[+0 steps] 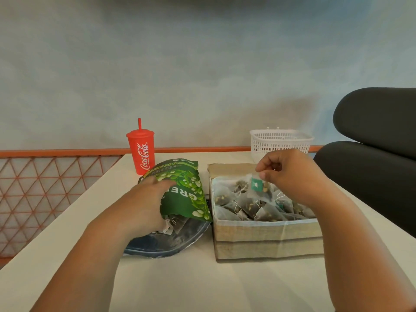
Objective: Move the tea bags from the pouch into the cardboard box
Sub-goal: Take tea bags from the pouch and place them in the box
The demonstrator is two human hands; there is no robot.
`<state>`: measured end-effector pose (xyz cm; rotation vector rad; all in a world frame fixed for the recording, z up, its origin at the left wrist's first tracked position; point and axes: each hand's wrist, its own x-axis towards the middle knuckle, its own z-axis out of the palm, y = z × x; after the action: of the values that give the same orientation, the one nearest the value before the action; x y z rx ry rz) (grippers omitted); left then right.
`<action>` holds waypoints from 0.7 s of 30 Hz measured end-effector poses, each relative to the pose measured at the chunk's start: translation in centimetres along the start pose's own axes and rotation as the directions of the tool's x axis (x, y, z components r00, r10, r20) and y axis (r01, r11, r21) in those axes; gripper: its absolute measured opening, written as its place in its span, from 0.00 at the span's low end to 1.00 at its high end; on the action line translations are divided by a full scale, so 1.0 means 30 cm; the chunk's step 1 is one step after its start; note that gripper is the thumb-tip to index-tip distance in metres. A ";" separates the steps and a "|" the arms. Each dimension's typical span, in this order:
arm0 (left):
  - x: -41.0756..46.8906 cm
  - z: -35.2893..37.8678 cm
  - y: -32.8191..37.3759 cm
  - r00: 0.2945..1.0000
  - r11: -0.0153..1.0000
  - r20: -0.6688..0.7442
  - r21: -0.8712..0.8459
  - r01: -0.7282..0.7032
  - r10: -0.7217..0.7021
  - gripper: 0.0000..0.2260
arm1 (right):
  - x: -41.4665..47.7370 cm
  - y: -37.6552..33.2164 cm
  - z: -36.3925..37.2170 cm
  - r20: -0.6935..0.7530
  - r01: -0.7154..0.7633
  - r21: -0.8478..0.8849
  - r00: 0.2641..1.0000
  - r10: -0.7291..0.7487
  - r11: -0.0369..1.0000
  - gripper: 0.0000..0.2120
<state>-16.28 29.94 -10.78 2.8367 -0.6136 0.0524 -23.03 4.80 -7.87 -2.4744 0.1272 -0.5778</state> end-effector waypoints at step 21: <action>-0.024 -0.076 0.050 0.742 0.958 -0.652 -0.086 -0.274 0.153 0.11 | -0.081 -0.218 0.121 0.394 0.301 0.153 0.855 -0.338 0.941 0.15</action>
<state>-17.53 29.45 -8.28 2.3251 -0.7226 0.9229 -23.89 12.60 -7.73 -2.4869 -0.4786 -0.1663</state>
